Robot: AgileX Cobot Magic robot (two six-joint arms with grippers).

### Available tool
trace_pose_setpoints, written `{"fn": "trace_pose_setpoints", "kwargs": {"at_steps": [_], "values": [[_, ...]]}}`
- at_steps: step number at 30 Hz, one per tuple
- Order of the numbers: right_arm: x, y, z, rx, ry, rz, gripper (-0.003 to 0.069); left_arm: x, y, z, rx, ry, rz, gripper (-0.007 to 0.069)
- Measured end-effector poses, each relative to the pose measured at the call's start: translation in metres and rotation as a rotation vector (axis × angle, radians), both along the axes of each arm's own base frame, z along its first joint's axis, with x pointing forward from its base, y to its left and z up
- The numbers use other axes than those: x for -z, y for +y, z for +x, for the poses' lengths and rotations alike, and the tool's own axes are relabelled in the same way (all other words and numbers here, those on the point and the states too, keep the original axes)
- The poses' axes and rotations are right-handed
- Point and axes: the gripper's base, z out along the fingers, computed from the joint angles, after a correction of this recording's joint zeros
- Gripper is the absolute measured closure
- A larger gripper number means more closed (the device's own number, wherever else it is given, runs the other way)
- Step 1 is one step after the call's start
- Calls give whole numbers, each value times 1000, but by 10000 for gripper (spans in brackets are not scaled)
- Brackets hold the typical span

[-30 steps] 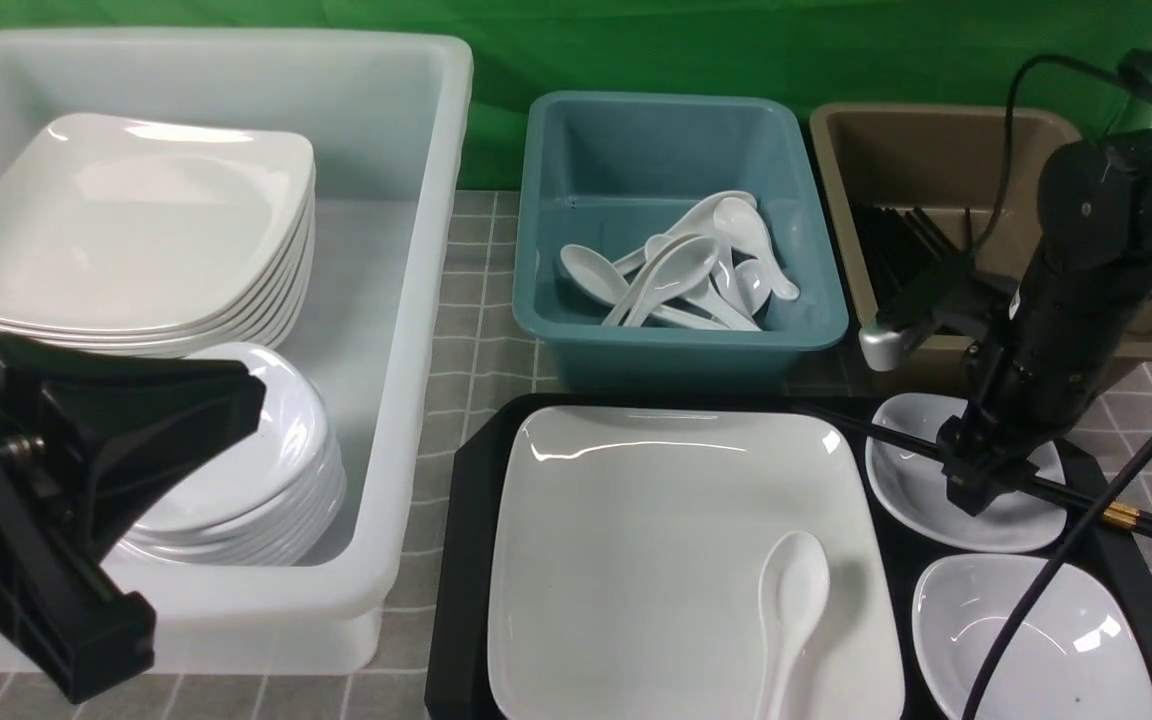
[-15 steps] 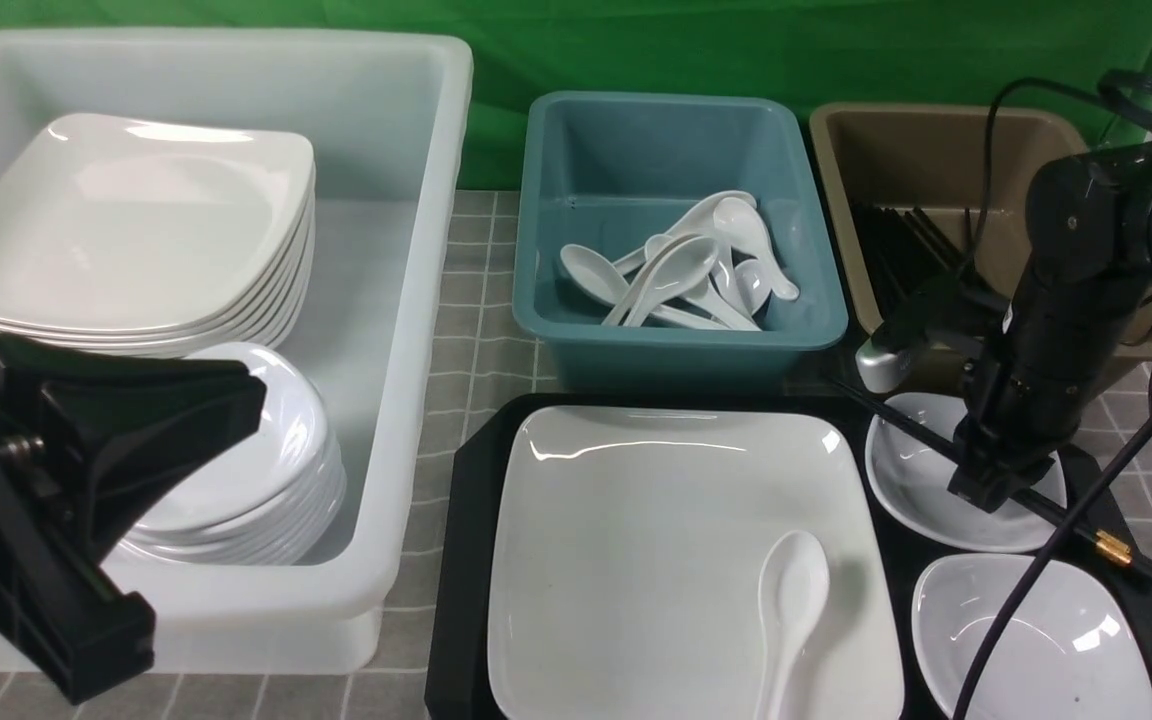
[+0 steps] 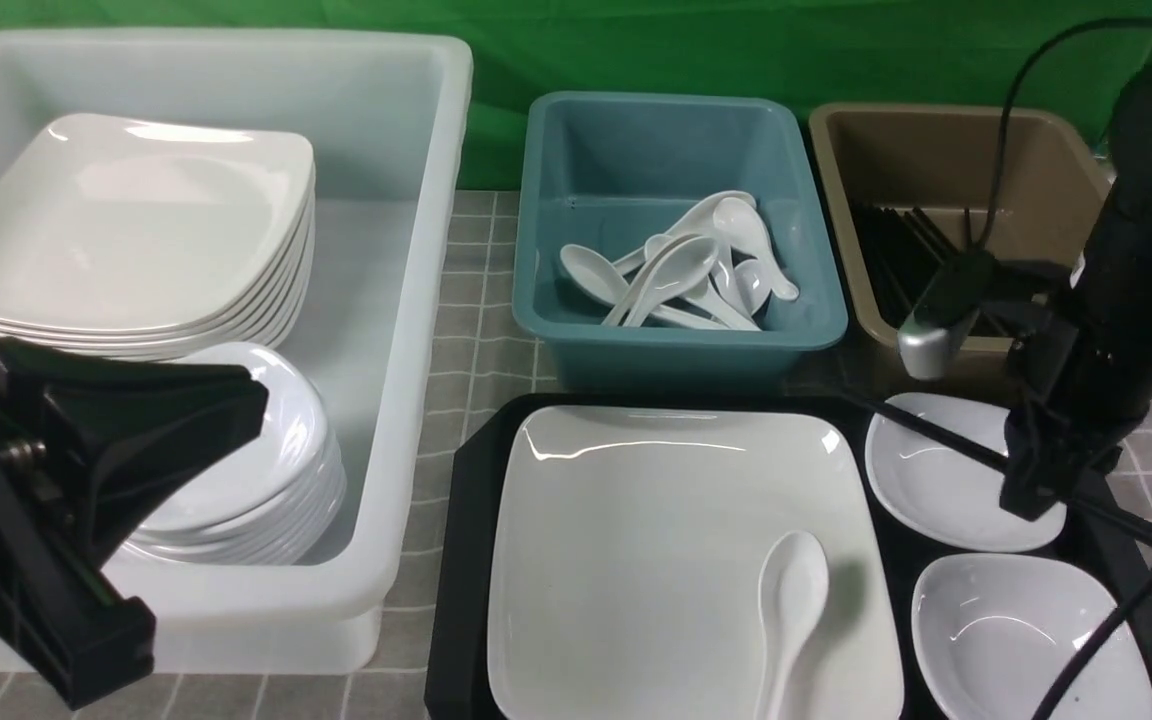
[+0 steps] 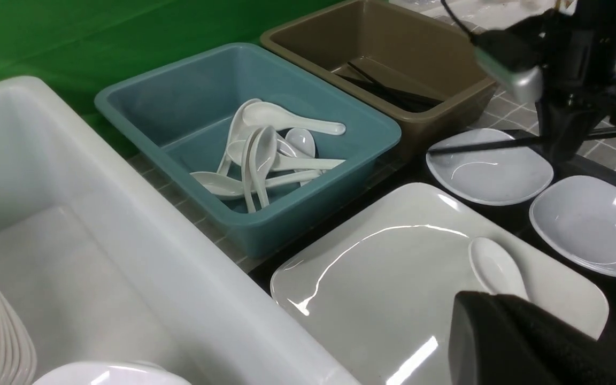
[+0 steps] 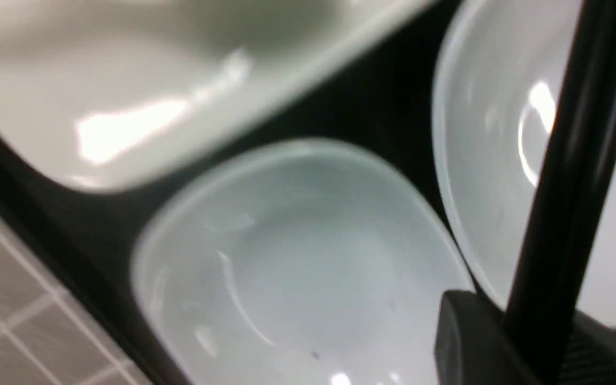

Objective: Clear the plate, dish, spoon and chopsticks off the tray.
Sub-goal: Use the right arm to put the chopsticks into the small storage box on the right, then use the right arm to grab a small plate from the dinner plate

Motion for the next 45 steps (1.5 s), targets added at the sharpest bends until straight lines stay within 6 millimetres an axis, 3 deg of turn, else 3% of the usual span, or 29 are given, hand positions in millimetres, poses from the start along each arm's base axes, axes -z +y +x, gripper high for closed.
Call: {"fn": "trace_pose_setpoints", "kwargs": {"at_steps": [4,5,8,11,14,17,20,21,24,25,26,27,31,32,33,34,37,38,40,41,44,45], "values": [[-32,6,-4,55,-88,137,526,-1,-1,0,2,0,-14,613],[-49,4,2,128,-169,207,526,-2,-1,0,-1,-12,-27,613],[-71,-7,29,370,-349,346,526,-7,0,2,-18,-52,-56,613],[-75,-21,60,592,-480,448,526,-9,0,3,-22,-71,-74,613],[-64,-37,95,758,-568,523,526,-12,-1,3,-11,-103,-92,613],[-37,-45,128,845,-612,537,526,-18,-4,3,10,-147,-139,613],[-14,-48,146,887,-620,533,511,-21,-5,2,23,-175,-158,613],[-2,-48,151,898,-613,526,464,-22,-5,2,24,-179,-164,613],[8,-49,155,902,-606,513,340,-22,-5,2,24,-185,-164,613],[10,-49,155,891,-602,498,228,-22,-5,2,24,-186,-163,613],[9,-49,155,890,-603,497,217,-22,-5,2,24,-186,-161,613],[4,-49,151,868,-583,486,155,-22,-5,2,24,-189,-149,613],[-19,-46,133,807,-518,453,195,-19,-4,3,15,-174,-125,613],[-28,-45,125,782,-487,436,245,-18,-3,3,11,-170,-116,613],[-43,-44,108,750,-425,411,356,-17,-3,3,7,-168,-98,613],[-56,-43,97,744,-401,405,415,-17,-2,3,7,-171,-83,613],[-66,-41,81,739,-353,382,473,-15,-2,4,5,-174,-59,613],[-78,-38,57,737,-316,335,499,-15,-1,4,4,-178,-40,613],[-78,-30,30,721,-283,250,492,-14,-1,4,3,-178,-34,613],[-74,-29,26,721,-267,233,491,-14,-1,4,3,-179,-32,613],[-47,1,-45,641,-230,14,442,-14,-1,4,4,-180,-25,613],[-40,5,-56,616,-225,-15,429,-14,-1,4,4,-180,-24,613]]}}
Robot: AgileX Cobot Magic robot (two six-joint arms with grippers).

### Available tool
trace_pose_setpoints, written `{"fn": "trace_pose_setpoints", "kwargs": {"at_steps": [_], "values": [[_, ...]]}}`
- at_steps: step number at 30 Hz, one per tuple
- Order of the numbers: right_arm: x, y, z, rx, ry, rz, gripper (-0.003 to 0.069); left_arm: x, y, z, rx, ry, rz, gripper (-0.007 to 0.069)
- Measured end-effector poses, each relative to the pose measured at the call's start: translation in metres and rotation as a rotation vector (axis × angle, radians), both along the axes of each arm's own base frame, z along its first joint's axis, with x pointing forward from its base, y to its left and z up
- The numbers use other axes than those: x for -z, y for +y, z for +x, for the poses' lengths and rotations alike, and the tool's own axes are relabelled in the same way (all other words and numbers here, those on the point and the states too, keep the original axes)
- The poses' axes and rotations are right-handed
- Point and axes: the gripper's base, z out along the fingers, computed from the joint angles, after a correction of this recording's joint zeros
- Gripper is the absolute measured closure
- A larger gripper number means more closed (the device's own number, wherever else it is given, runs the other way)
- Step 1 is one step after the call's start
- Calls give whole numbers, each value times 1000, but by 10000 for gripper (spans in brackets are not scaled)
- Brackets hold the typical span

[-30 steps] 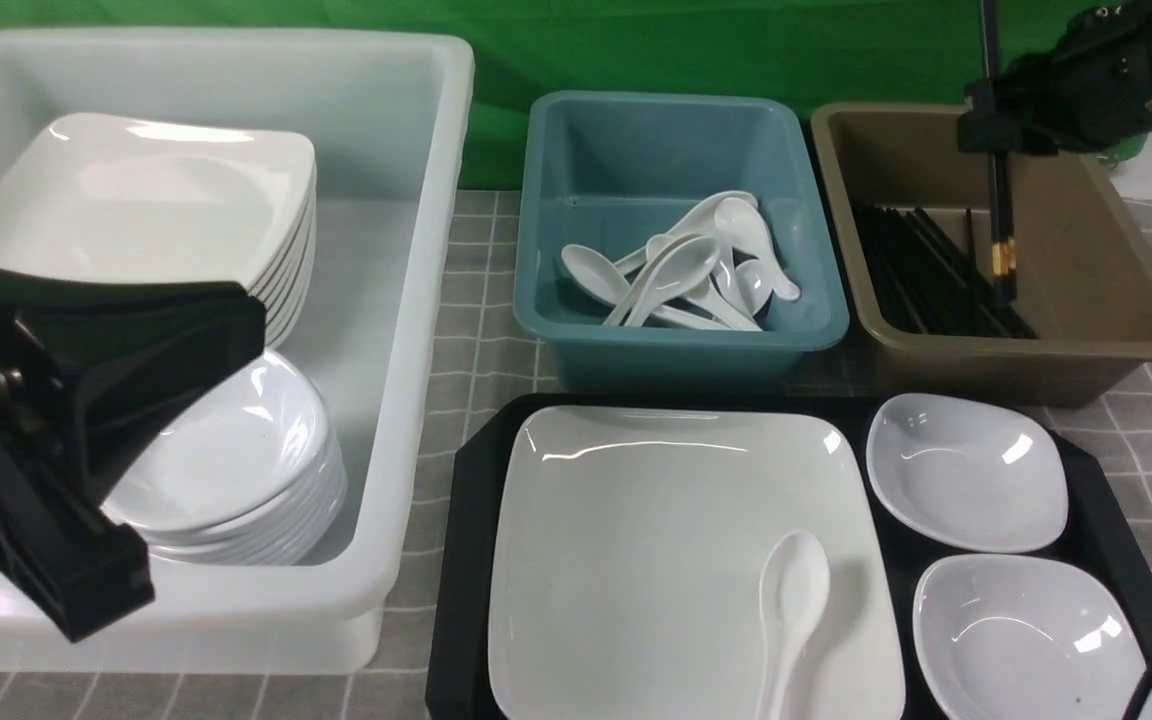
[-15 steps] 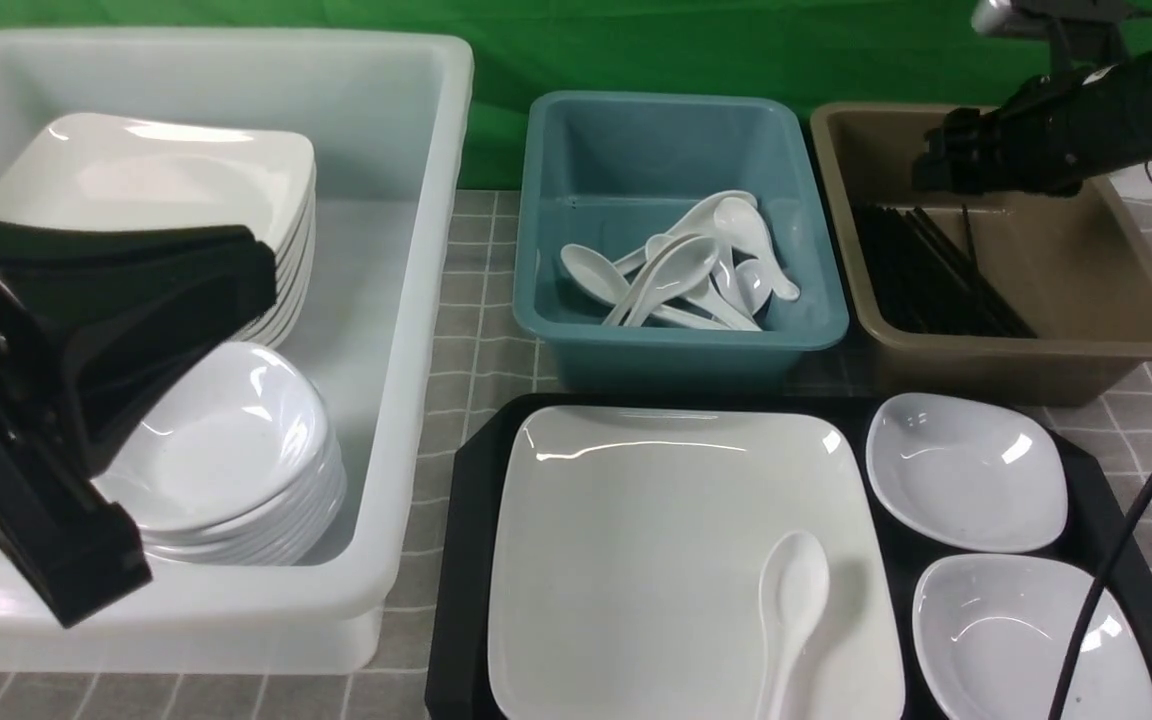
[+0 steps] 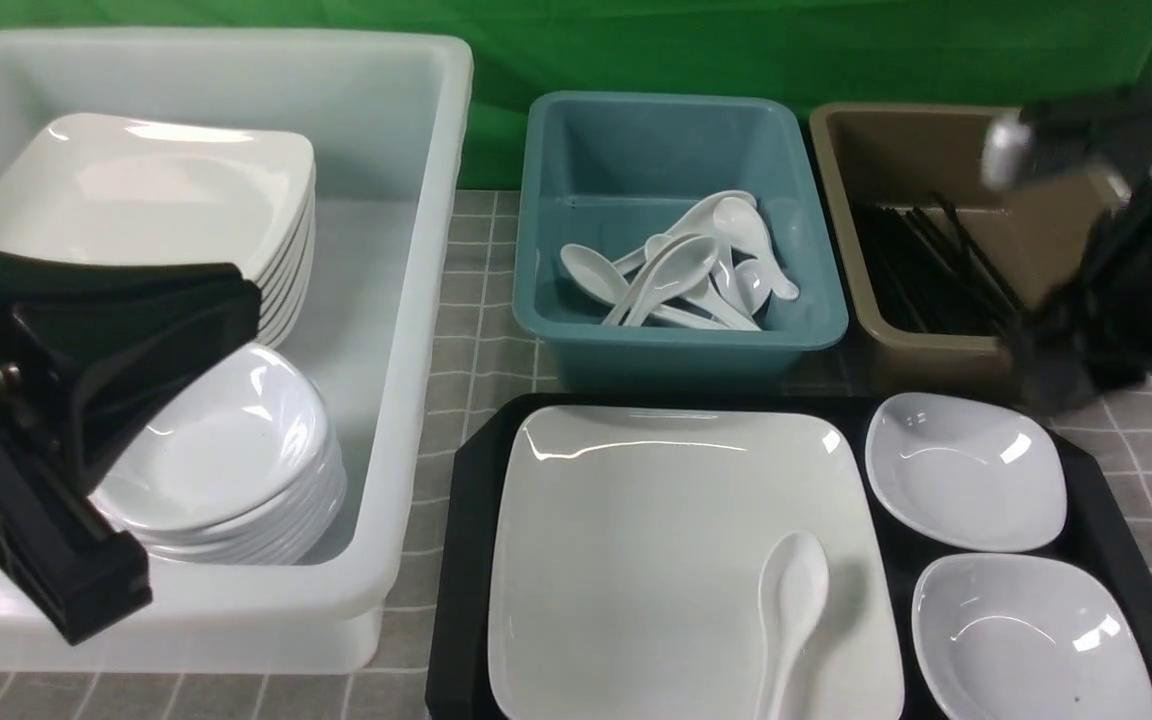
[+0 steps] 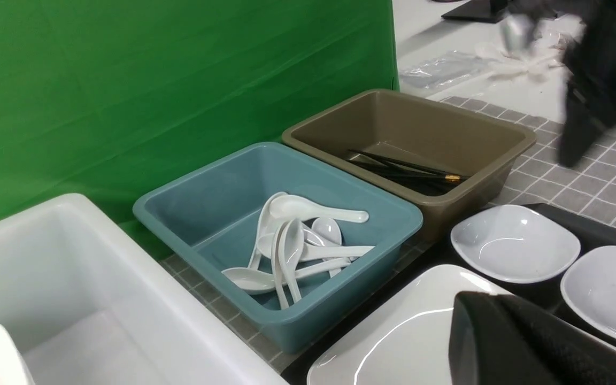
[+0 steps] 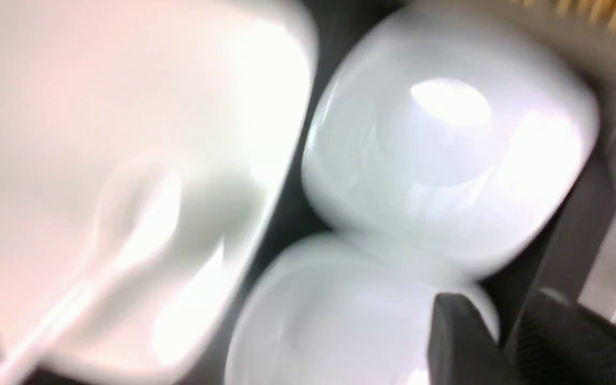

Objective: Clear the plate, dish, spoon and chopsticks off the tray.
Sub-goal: Use the right arm to grab a small plate from the dinner plate

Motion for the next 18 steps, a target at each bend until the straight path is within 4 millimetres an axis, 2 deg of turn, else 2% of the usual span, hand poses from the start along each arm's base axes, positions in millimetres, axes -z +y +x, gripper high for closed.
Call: {"fn": "trace_pose_setpoints", "kwargs": {"at_steps": [2,3,5,8,12,18], "values": [[22,13,-32,-96,34,-82,366,0,0,0,-1,-3,12,613],[22,13,-32,-94,30,-80,366,1,0,0,-1,-4,14,613],[50,28,-64,-233,45,-138,248,1,1,0,-2,-7,24,613],[77,39,-84,-335,63,-158,144,1,1,0,-2,-7,25,613],[98,45,-87,-379,43,-150,98,1,1,0,-1,-6,25,613],[127,47,-72,-410,61,-196,88,3,-1,-2,28,16,28,613]]}}
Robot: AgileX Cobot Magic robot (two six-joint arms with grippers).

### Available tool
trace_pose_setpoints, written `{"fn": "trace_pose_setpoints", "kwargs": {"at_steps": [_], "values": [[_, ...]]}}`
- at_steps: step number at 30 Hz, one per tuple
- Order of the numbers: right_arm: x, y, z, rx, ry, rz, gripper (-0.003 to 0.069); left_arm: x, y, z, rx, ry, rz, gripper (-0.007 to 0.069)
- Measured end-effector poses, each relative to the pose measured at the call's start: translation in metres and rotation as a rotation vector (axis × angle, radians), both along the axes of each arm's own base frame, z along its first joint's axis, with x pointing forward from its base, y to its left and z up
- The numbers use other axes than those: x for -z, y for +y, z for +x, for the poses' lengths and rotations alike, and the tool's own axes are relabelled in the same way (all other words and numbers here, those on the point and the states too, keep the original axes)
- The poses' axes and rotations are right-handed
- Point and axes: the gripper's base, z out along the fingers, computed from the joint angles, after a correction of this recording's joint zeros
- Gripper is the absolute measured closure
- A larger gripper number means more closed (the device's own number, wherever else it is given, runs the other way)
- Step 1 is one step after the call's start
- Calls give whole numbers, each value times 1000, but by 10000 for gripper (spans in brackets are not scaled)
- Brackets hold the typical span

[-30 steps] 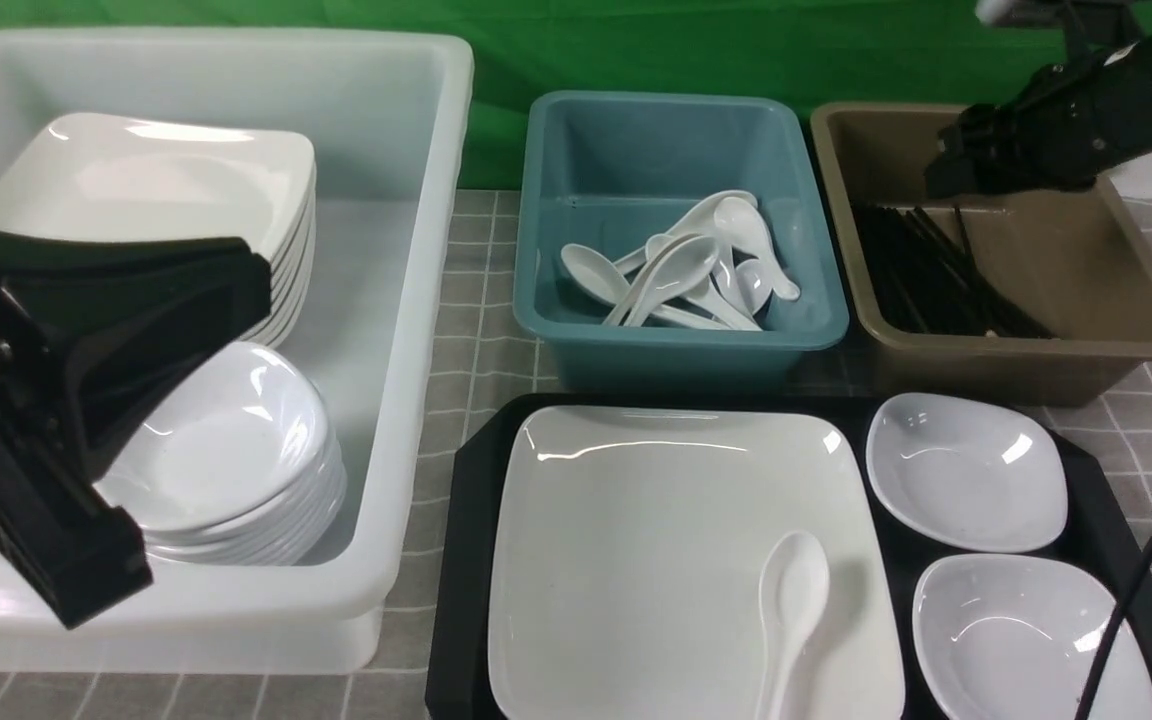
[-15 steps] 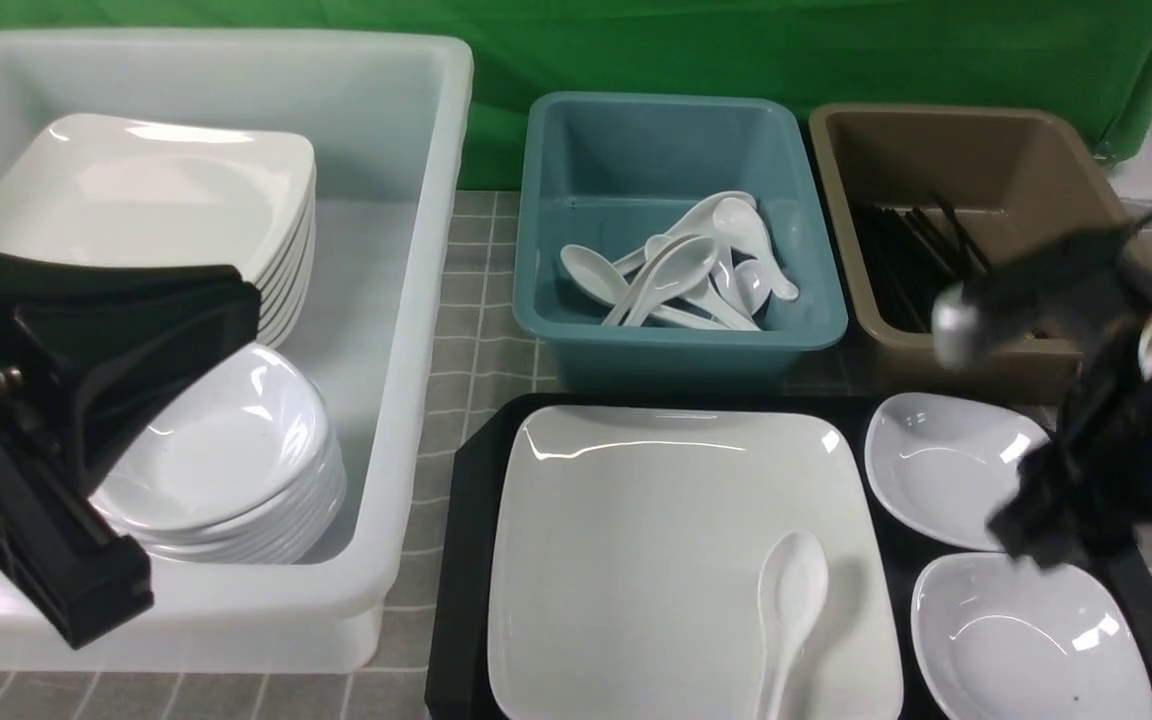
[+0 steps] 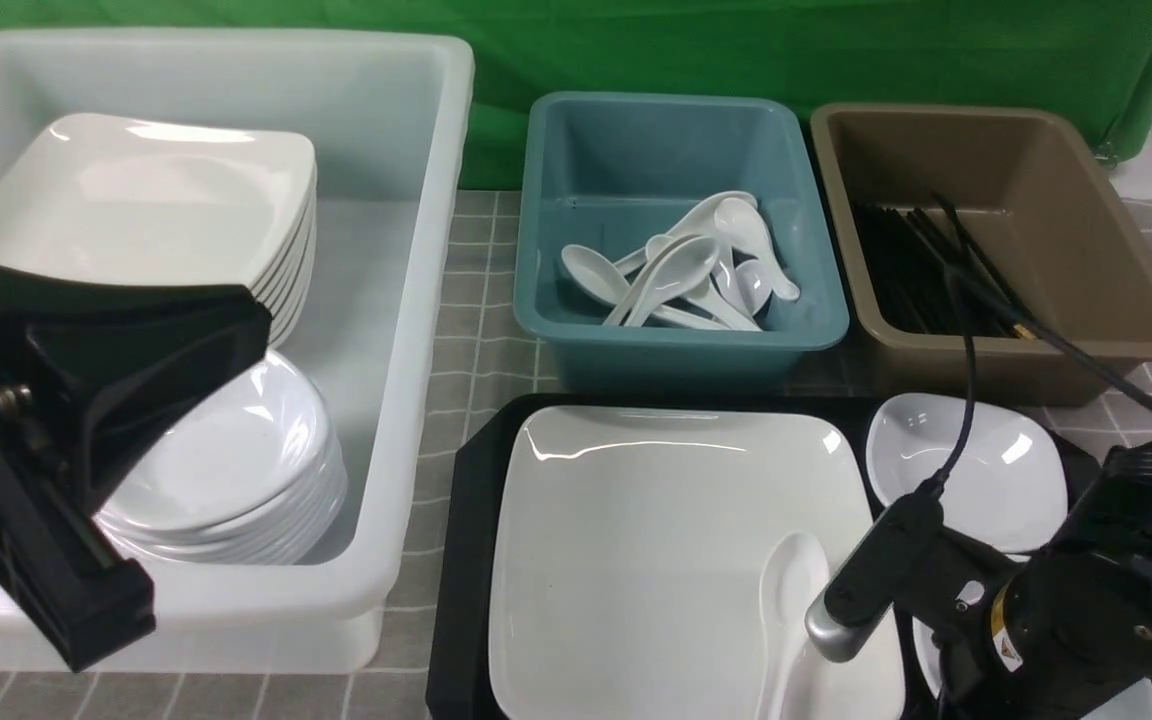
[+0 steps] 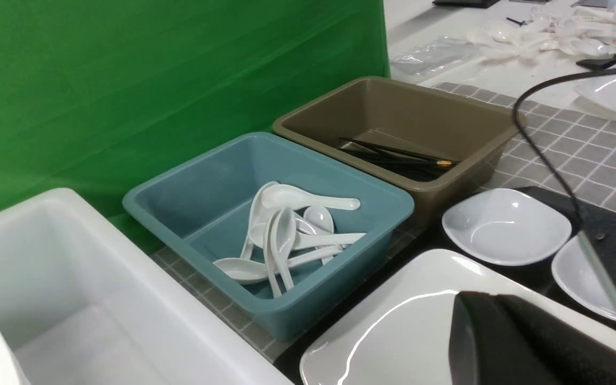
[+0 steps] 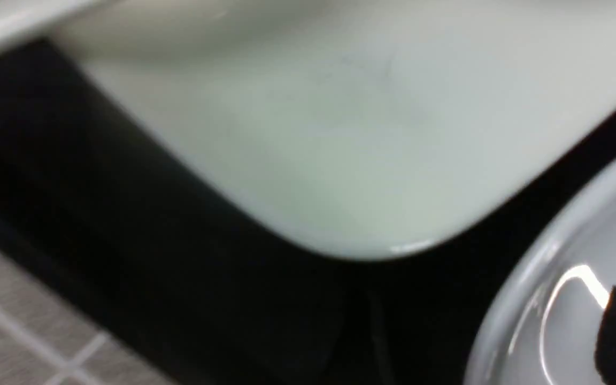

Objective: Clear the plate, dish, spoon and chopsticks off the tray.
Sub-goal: Use the right arm to grab a small plate from the dinner plate, then use the right arm to put the small plate into the large storage box on the left

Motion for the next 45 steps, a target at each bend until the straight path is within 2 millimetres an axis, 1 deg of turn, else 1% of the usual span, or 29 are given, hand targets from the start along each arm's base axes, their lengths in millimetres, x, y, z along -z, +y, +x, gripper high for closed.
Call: {"fn": "trace_pose_setpoints", "kwargs": {"at_steps": [4,8,12,13,14,15,16,17,18,20,21,23,24,25,26,27,28,30,31,32,33,34,35,36,37,38,42,43,45], "values": [[7,0,5,8,13,-11,106,0,0,0,3,2,1,613],[8,1,5,14,19,-7,226,0,0,0,4,3,1,613],[3,-1,4,16,32,-45,406,0,0,0,7,5,2,613],[-3,-1,3,15,33,-58,436,0,0,-1,7,5,2,613],[-5,0,4,12,27,-56,442,0,0,-1,7,5,2,613],[-19,2,3,11,13,-67,510,1,-1,-1,8,6,3,613],[-19,1,2,13,19,-73,510,1,-1,-1,9,7,3,613],[-34,4,1,24,0,-69,564,1,-1,-1,9,7,3,613],[-47,6,-2,41,-9,-63,588,1,-1,-1,10,7,3,613],[-80,11,-12,86,-37,-32,595,1,-1,-1,10,7,3,613],[-83,11,-13,91,-36,-35,595,1,-1,-1,9,8,2,613],[-120,18,-18,109,-103,35,595,1,0,0,1,20,-6,613],[-128,20,-21,107,-117,52,595,1,0,0,-8,27,-15,613],[-159,31,-25,74,-186,135,595,-3,3,-2,-35,31,-16,613],[-176,40,-26,34,-228,185,595,-6,5,-3,-57,43,-28,613],[-186,46,-27,-3,-255,215,595,-8,7,-4,-70,37,-15,613],[-204,61,-28,-100,-320,284,595,-16,12,-10,-113,47,-32,613],[-230,88,-28,-262,-424,377,595,-26,23,-22,-203,53,-31,613],[-235,100,-29,-333,-450,393,595,-29,29,-27,-242,39,-11,613],[-247,119,-28,-433,-514,437,595,-33,38,-39,-314,52,-21,613],[-251,135,-27,-507,-549,451,596,-35,47,-48,-372,50,-14,613],[-250,150,-25,-572,-563,447,595,-35,51,-53,-405,48,-10,613],[-249,154,-24,-575,-566,452,595,-35,54,-57,-426,46,-7,613],[-246,183,-18,-675,-583,464,595,-33,67,-73,-507,40,16,613],[-249,183,-18,-674,-593,473,595,-33,67,-75,-509,37,7,613],[-235,212,-9,-749,-565,475,595,-30,75,-88,-551,48,4,613],[-201,261,8,-849,-507,464,595,-26,84,-110,-579,24,-19,613],[-194,268,11,-860,-500,458,595,-26,85,-113,-581,19,-23,613],[-167,293,24,-887,-464,424,595,-25,87,-120,-585,10,-32,613]]}}
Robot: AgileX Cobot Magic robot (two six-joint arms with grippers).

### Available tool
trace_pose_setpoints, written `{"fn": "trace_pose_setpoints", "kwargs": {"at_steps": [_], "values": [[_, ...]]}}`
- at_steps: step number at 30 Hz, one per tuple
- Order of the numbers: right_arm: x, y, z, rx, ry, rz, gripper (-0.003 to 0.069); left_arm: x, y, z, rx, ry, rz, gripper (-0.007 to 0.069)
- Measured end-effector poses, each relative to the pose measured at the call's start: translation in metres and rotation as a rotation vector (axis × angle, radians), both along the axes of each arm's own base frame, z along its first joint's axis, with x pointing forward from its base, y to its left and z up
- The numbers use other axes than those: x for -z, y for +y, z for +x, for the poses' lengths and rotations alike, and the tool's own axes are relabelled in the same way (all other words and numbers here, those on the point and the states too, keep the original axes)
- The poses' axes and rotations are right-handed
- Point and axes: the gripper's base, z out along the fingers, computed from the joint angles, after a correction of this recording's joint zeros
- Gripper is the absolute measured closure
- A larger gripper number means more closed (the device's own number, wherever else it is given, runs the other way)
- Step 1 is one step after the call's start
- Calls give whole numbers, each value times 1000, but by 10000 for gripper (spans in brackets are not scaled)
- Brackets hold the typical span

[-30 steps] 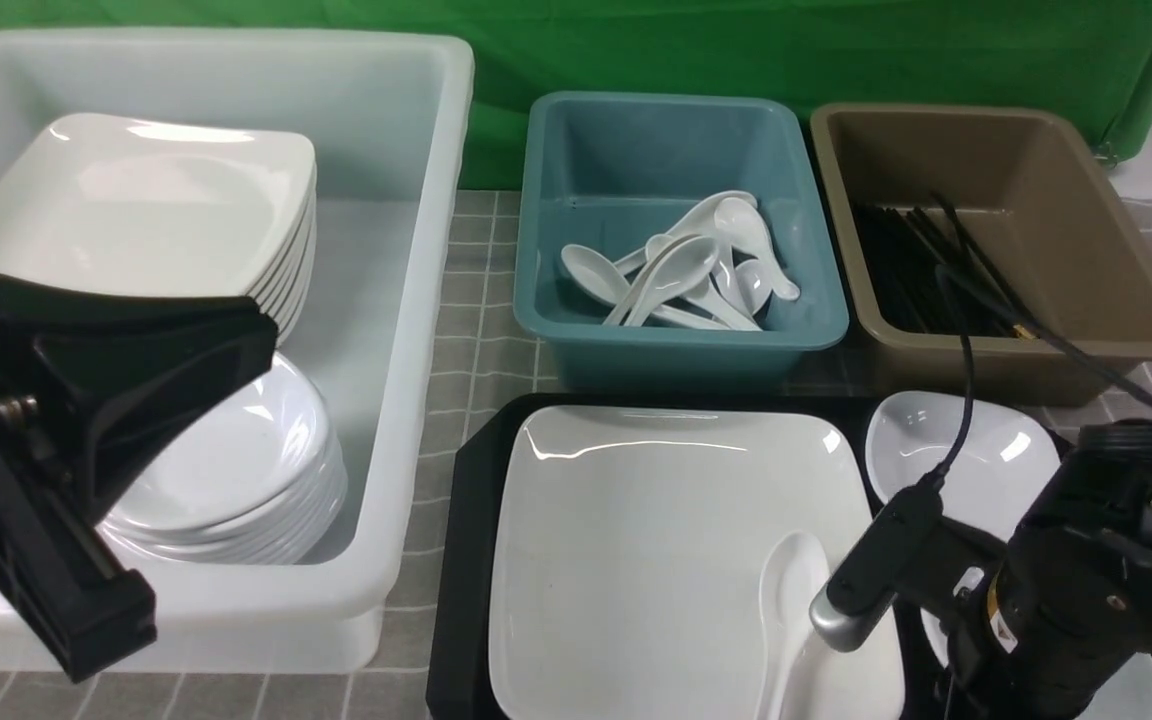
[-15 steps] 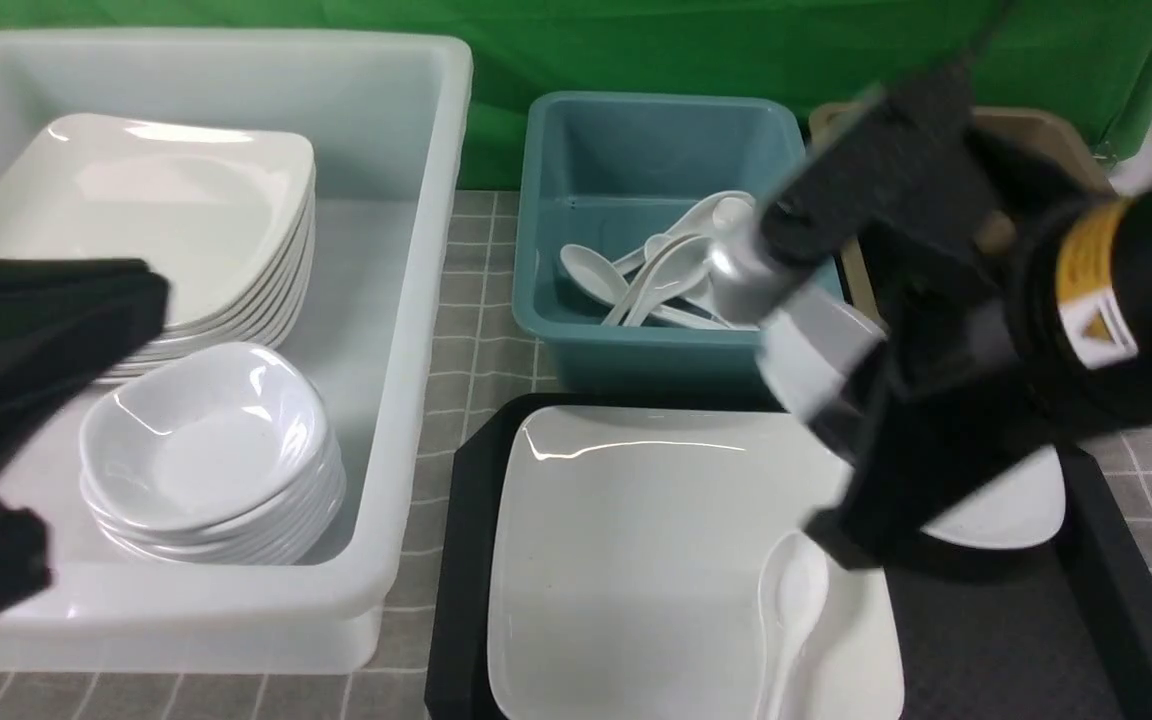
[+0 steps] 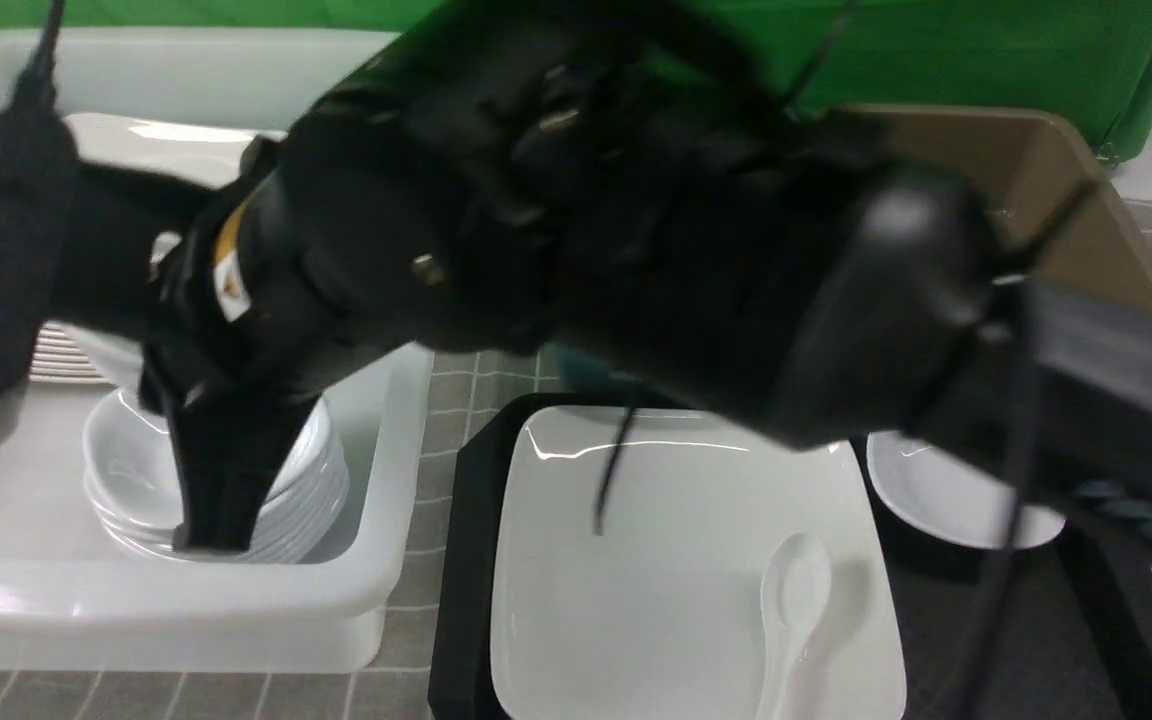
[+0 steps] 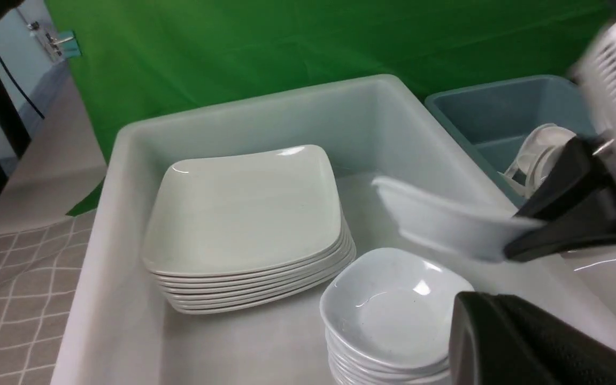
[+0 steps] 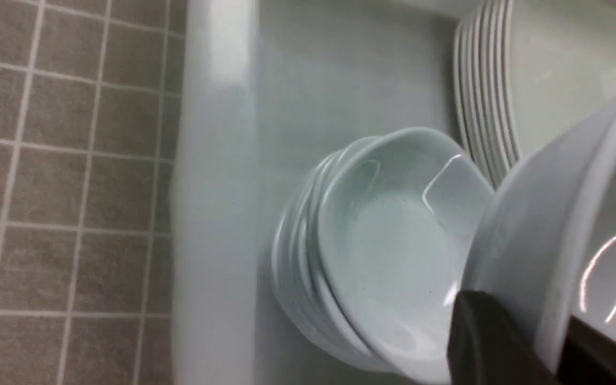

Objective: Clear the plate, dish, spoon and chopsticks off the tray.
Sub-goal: Use the right arm to put the small plate into the large storage box on the left

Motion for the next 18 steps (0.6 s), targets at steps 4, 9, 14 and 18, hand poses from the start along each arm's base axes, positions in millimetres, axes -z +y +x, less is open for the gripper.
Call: {"fn": "trace_pose_setpoints", "kwargs": {"at_steps": [4,9,14,18], "values": [[30,20,11,-12,17,-56,595,2,0,-1,2,24,-3,613],[55,29,15,-14,33,-91,544,3,-2,-1,21,27,-4,613],[58,30,17,-11,34,-99,289,3,-2,-1,27,29,-10,613],[53,23,16,21,50,-161,95,2,-4,-2,42,21,-27,613]]}}
